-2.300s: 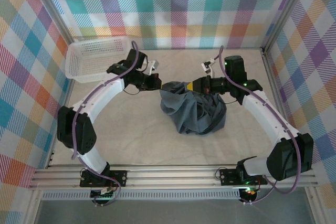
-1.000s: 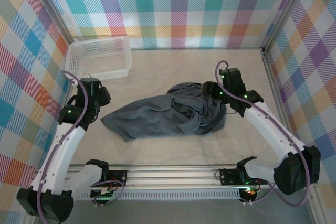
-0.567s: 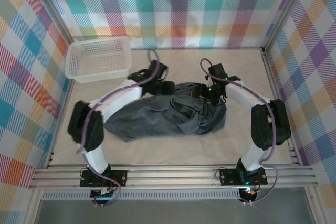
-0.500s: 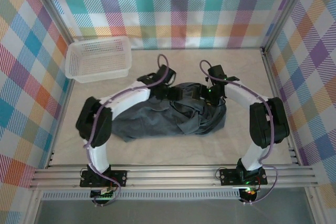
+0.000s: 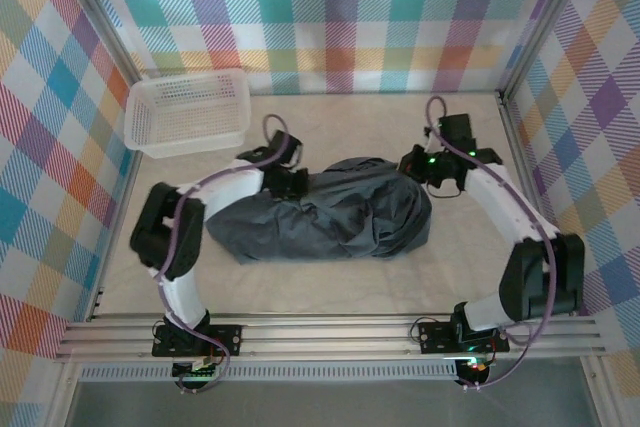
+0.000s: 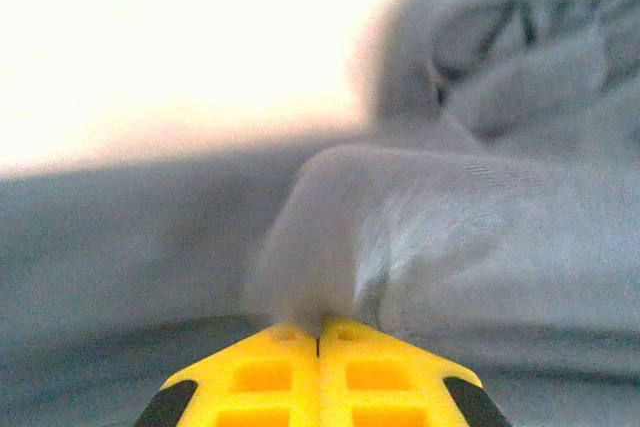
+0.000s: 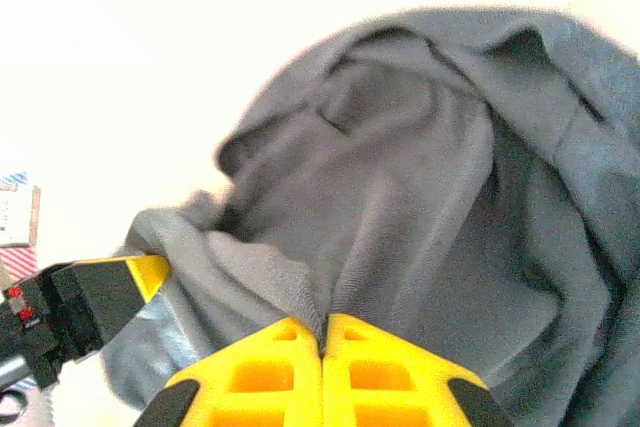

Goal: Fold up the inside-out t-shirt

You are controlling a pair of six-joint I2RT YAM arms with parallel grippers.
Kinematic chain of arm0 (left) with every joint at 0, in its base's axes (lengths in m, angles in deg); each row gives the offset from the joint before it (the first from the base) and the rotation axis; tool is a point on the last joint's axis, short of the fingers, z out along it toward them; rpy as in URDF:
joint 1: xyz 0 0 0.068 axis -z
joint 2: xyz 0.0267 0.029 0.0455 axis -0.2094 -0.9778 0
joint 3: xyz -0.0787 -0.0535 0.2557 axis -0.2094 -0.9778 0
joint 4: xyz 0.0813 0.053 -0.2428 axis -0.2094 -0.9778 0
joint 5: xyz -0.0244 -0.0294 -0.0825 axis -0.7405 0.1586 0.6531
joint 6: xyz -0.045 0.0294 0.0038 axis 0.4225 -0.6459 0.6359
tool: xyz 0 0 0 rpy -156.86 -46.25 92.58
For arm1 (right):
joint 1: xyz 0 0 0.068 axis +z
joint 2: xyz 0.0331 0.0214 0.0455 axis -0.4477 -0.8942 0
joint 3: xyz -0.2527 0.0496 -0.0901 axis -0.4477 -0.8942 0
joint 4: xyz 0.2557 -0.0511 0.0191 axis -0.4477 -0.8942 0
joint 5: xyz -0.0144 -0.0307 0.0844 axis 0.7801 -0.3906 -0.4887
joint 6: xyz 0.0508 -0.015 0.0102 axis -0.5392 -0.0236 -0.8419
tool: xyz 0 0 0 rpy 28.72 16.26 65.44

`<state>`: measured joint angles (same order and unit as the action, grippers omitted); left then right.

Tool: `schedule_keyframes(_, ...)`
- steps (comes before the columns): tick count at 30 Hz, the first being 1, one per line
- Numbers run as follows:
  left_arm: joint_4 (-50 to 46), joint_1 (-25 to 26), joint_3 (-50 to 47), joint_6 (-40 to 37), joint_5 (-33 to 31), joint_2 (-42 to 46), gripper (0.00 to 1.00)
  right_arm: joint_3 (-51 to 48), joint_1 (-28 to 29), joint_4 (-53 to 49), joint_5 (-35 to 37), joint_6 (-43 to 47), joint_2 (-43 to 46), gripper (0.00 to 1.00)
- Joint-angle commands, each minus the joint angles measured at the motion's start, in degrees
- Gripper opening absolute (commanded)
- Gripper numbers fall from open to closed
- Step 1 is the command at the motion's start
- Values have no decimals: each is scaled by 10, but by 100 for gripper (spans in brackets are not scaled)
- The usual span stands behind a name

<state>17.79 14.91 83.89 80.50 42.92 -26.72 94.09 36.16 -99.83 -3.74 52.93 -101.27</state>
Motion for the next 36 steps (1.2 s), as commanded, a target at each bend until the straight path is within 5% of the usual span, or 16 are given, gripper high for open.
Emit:
schedule_keyframes(1, -4, -43, -14, -22, -11, 73, 0, 16, -6, 27, -70, -12, 26, 0)
schedule_keyframes(3, 13, -35, -10, -44, 30, 92, 3, 13, -6, 51, -110, -27, 24, 0)
schedule_keyframes(7, 66, 41, 1, -62, 84, 106, 33, 21, -6, 66, -136, -53, 21, 0)
schedule_keyframes(10, 70, 115, 23, -80, 43, 89, 55, 35, -6, 64, -127, -71, 22, 0)
schedule_keyframes(14, 85, 197, 56, -139, -2, 46, 64, 53, -3, 66, -146, -88, 17, 0)
schedule_keyframes(17, 38, 252, 129, -204, -117, -12, 70, 63, 1, 60, -157, -88, 11, 0)
schedule_keyframes(21, 14, 255, 190, -181, -309, -60, 73, 70, 11, 51, -173, -84, 13, 0)
schedule_keyframes(23, 29, 250, 201, -169, -351, -65, 76, 76, 15, 39, -178, -70, 13, 0)
schedule_keyframes(29, 35, 227, 217, -157, -342, -74, 76, 111, 15, -11, -192, -4, 0, 0)
schedule_keyframes(36, 126, 191, 113, -197, -128, 11, 77, 148, 14, -46, -233, 41, -33, 0)
